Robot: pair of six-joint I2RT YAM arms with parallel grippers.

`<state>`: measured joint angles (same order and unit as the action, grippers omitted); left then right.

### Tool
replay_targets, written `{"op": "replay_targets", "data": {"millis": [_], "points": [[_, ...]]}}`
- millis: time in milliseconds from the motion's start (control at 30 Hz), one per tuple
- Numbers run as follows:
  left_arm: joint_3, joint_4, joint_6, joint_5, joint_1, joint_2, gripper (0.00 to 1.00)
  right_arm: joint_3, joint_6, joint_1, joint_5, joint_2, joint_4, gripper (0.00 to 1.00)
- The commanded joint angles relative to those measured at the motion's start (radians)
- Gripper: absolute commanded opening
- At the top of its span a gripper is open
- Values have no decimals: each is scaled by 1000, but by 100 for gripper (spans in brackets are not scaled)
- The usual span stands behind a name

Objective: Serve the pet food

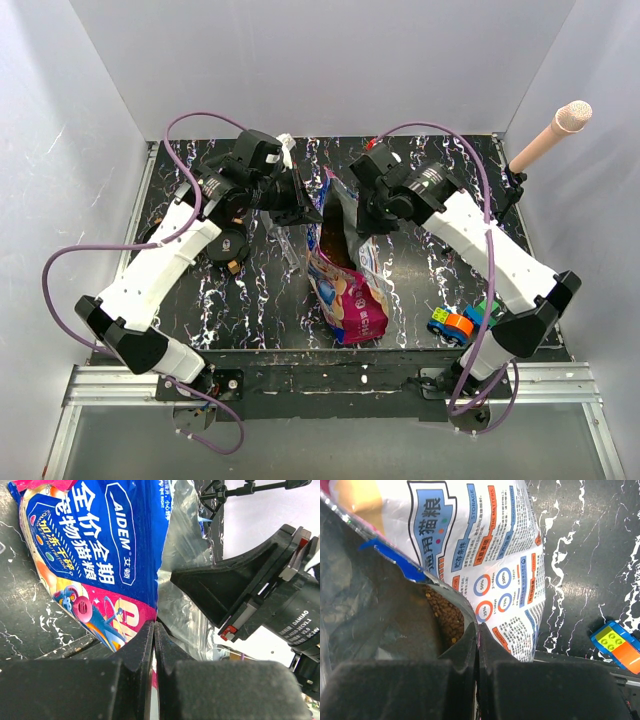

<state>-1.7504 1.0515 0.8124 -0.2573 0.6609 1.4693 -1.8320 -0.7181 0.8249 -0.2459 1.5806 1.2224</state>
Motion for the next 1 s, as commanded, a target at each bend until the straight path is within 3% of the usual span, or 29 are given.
{"op": "replay_targets", "data": {"millis": [0,200,400,533,733,900,967], "points": [[-58,24,-56,-66,8,-17,0,28,20,0,-33,-89,-24,1],[-55,5,-62,-92,6,8,0,0,137,-9,-179,-177,22,1],[-136,25,-85,-19,8,17,45,-29,210,-206,-214,-251,81,1],[-139,-1,-107,67,6,-29,63,-88,359,-260,-178,-309,8,1],[-120,30,-142,138,2,-75,70,-104,499,-270,-83,-288,-24,1],[-51,120,-87,138,-44,-95,76,-164,522,-268,-157,-234,32,1],[-11,155,-68,109,-78,-93,77,-159,528,-270,-121,-237,32,1]]}}
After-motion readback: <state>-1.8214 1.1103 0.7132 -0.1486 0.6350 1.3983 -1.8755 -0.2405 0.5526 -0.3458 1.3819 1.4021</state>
